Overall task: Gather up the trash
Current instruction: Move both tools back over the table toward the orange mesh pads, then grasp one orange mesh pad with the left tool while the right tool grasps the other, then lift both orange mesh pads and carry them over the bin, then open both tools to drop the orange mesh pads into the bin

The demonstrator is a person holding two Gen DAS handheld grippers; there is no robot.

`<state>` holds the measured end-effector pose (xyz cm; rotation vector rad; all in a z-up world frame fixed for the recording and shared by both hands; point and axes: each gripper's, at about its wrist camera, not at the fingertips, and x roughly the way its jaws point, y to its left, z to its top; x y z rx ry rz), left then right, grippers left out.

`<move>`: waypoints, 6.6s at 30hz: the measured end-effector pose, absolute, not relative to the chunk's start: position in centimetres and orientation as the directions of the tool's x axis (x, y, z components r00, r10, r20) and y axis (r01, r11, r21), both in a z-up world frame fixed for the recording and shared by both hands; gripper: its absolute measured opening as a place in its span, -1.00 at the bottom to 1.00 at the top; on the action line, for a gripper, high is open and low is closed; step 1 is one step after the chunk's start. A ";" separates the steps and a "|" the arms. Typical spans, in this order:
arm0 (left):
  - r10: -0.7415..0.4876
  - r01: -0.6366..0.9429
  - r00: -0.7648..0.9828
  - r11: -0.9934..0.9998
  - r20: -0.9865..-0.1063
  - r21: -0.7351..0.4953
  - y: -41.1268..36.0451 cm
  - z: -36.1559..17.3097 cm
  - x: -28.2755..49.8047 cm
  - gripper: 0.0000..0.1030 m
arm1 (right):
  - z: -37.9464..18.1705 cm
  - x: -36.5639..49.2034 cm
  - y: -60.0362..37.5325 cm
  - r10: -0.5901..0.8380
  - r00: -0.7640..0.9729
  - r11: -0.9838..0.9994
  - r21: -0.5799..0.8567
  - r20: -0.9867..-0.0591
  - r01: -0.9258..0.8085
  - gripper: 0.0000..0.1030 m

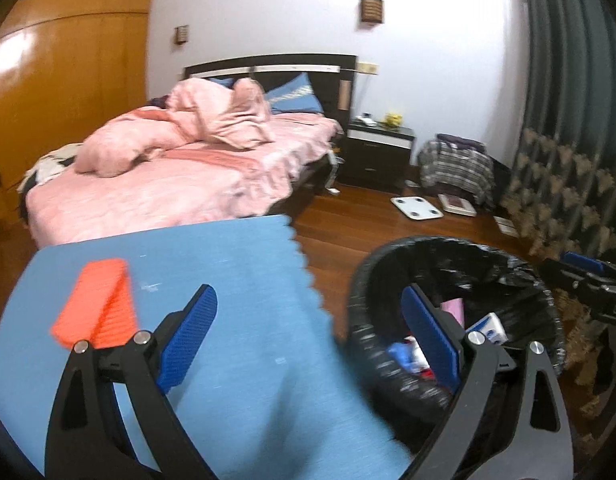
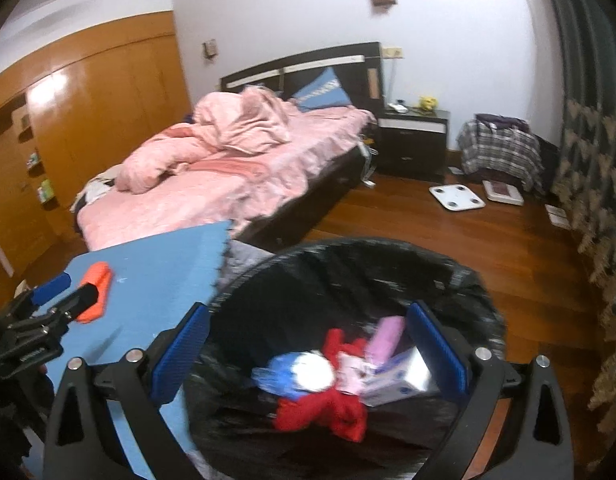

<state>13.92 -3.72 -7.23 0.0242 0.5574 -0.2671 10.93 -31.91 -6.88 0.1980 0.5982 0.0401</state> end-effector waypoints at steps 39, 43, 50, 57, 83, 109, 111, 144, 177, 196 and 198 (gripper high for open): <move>0.050 -0.089 0.696 0.996 -0.716 -0.017 18.2 -15.8 24.7 0.40 | -11.5 23.3 -5.8 0.305 0.703 0.948 0.137 -0.642 -0.286 0.88; 0.040 -0.100 0.673 0.994 -0.738 -0.037 18.7 -16.4 25.3 0.14 | -11.8 23.4 -5.6 0.302 0.698 0.948 0.129 -0.649 -0.290 0.88; 0.008 -0.074 0.698 0.995 -0.716 -0.061 18.5 -15.9 24.7 -0.65 | -11.9 23.3 -5.2 0.305 0.694 0.946 0.125 -0.652 -0.298 0.88; -0.011 -0.097 0.738 0.988 -0.675 -0.123 19.6 -13.9 23.2 -0.69 | -11.7 23.4 -4.2 0.321 0.693 0.940 0.126 -0.646 -0.318 0.88; 0.088 -0.222 0.707 0.970 -0.701 -0.103 24.6 -14.6 20.3 -0.72 | -15.9 25.7 5.3 0.373 0.564 0.907 0.161 -0.737 -0.389 0.27; 0.090 -0.193 0.751 0.977 -0.655 -0.088 21.8 -12.3 18.2 -0.72 | -11.2 22.0 2.6 0.461 0.603 0.873 0.210 -0.651 -0.440 -0.75; 0.074 -0.177 0.761 0.979 -0.645 -0.097 21.1 -11.6 17.8 -0.72 | -10.5 21.8 1.8 0.461 0.613 0.876 0.218 -0.642 -0.430 -0.75; -0.131 0.093 0.866 0.990 -0.483 -0.102 6.1 -2.6 12.2 -0.72 | -2.4 13.6 -14.0 0.357 0.805 0.933 0.216 -0.474 -0.287 -0.76; -0.429 0.459 0.767 0.886 -0.478 -0.059 -13.2 -3.6 11.6 -0.71 | -3.2 6.9 -34.4 0.024 0.886 0.982 0.178 -0.463 0.067 -0.76; -0.488 0.555 0.668 0.829 -0.561 -0.060 -21.0 -8.4 14.7 -0.67 | -7.4 8.0 -40.1 -0.046 0.834 0.971 0.171 -0.550 0.166 -0.76; -0.489 0.556 0.662 0.828 -0.569 -0.065 -21.4 -8.8 15.1 -0.67 | -7.8 8.3 -40.4 -0.045 0.829 0.971 0.170 -0.558 0.166 -0.76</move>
